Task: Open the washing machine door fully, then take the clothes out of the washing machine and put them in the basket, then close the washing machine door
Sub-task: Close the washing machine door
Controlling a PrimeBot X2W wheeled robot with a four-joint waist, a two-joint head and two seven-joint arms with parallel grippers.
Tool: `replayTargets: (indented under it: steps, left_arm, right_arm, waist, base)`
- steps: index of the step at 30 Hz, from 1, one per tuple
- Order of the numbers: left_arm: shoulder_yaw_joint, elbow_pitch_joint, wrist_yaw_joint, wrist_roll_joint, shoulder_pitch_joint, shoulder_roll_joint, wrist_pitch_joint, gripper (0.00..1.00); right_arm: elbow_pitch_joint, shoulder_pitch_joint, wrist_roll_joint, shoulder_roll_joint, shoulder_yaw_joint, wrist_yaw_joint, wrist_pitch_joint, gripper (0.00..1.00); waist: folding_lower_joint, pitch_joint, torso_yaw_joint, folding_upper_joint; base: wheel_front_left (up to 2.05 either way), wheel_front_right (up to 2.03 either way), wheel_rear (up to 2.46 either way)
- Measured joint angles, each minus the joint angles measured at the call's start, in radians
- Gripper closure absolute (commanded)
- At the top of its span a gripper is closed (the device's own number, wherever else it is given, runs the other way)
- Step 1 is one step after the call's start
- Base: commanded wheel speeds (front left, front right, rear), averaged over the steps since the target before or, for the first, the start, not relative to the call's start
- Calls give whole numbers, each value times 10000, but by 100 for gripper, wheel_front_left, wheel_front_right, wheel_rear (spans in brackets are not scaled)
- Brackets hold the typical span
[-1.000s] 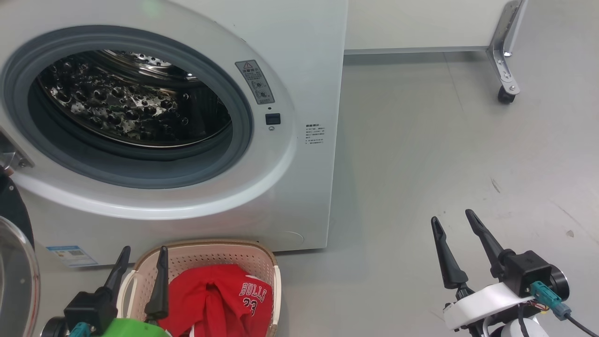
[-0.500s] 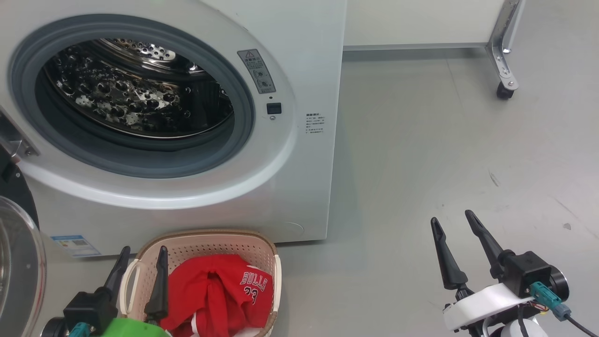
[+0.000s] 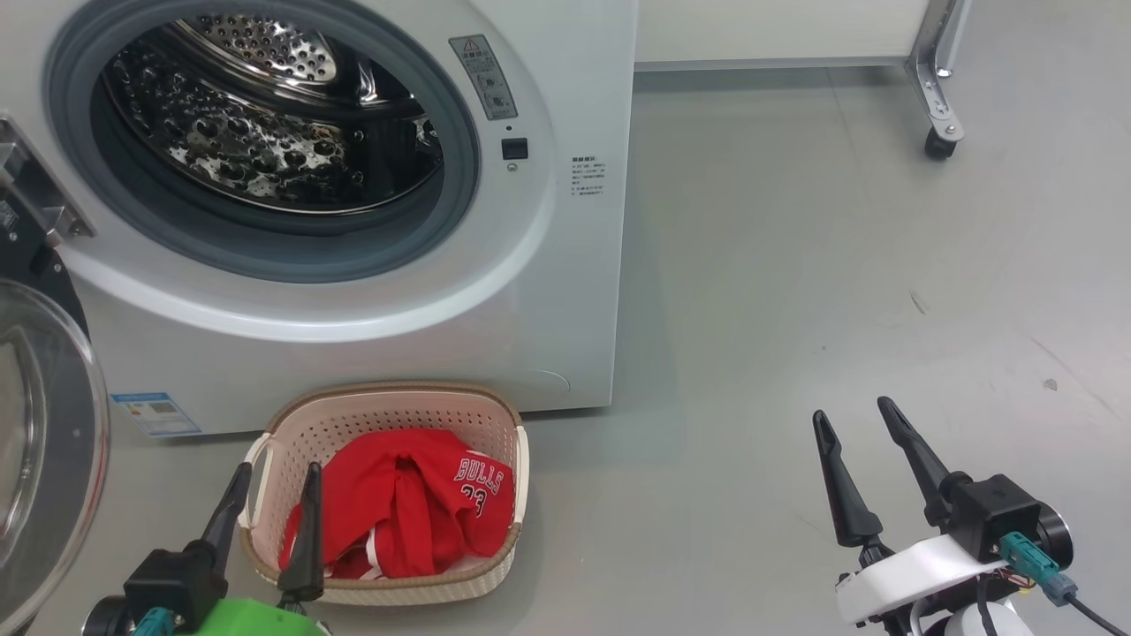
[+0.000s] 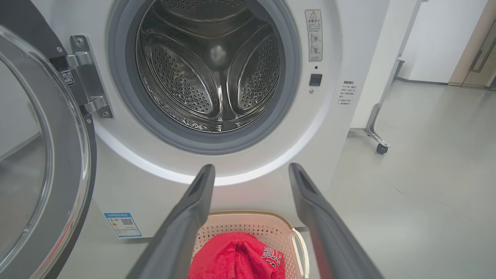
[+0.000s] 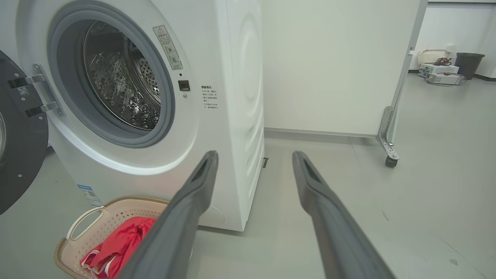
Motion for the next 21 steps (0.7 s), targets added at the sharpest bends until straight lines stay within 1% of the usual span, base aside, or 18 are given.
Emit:
replayTargets:
  steps: [11,21]
  left_arm:
    - [-4,-31,0,27,0,0,0,0]
    - [-2,-48,0,27,1,0,0,0]
  right_arm:
    - [33,1,0,4,0,0,0,0]
    - [44,1,0,8,0,2,0,0]
  waist:
    - [0,12,6,0]
    - [0,0,16,0]
  base:
    - [-105,105,0]
    - [-62,62,0]
